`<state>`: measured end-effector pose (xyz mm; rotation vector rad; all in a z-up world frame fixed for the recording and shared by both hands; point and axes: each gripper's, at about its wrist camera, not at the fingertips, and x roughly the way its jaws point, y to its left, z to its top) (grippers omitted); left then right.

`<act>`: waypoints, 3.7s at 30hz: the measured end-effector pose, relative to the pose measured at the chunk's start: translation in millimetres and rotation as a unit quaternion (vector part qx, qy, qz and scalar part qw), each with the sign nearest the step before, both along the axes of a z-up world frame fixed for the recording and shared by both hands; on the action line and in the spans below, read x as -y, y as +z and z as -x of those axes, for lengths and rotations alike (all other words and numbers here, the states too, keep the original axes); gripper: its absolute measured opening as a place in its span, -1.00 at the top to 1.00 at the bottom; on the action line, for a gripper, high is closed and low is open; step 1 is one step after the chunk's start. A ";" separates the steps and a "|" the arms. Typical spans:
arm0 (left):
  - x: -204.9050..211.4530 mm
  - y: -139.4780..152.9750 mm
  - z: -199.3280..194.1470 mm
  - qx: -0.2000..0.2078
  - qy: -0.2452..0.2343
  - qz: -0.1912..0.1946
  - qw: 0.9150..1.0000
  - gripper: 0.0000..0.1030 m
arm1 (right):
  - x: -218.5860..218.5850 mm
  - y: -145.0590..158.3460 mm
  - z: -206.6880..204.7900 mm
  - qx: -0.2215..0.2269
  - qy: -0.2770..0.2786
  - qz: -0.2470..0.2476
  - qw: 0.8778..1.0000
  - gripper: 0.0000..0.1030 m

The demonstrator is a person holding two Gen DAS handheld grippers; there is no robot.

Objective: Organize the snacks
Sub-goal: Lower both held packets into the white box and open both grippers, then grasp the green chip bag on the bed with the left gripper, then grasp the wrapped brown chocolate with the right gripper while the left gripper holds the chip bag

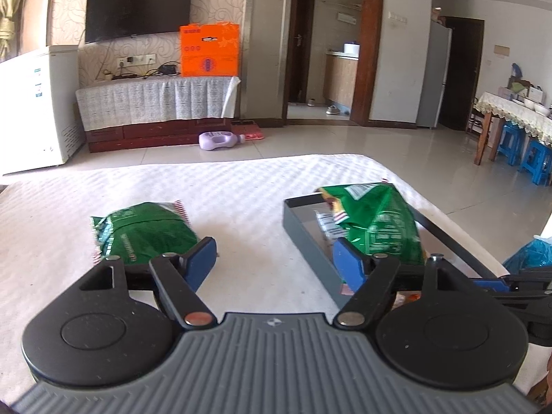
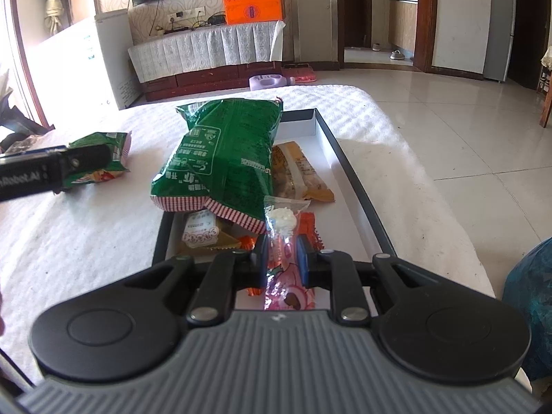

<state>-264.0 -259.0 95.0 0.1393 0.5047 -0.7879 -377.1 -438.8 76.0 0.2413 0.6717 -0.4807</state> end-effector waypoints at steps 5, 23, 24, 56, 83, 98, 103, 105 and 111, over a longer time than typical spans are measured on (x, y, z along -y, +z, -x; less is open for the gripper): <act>-6.6 -0.1 -10.4 0.012 0.014 -0.009 1.000 -0.64 | -4.8 -0.9 -3.1 -0.004 0.001 0.006 1.000 0.59; -38.1 -27.1 -93.7 0.046 0.068 -0.078 0.994 -0.89 | -10.9 3.2 -0.4 -0.015 0.008 0.028 0.999 -0.11; -39.8 -27.4 -97.3 0.046 0.070 -0.076 0.994 -0.91 | -11.9 4.7 0.3 -0.014 0.008 0.032 0.999 -0.22; -10.2 -67.5 -180.4 -0.080 0.041 0.006 0.996 -0.65 | -56.2 17.8 -6.1 -0.028 0.107 0.103 0.989 -0.36; -168.1 -50.0 -210.3 -0.128 0.197 0.027 0.972 -0.33 | -162.0 19.7 -133.6 0.073 0.223 -0.010 0.972 -0.35; -174.5 -74.5 -229.3 -0.158 0.198 0.037 0.967 -0.92 | -196.2 -31.6 -246.9 0.006 0.190 -0.006 0.982 -0.03; -164.9 -79.2 -227.4 -0.141 0.191 0.023 0.971 -0.97 | -192.2 -31.3 -259.1 -0.002 0.197 -0.010 0.980 0.42; -162.9 -79.6 -227.7 -0.139 0.189 0.023 0.972 -0.95 | -192.5 -29.6 -258.0 -0.005 0.203 -0.007 0.979 0.48; -165.8 -78.0 -228.9 -0.145 0.189 0.045 0.970 -0.48 | -184.4 -28.8 -246.4 -0.009 0.200 -0.021 0.979 0.49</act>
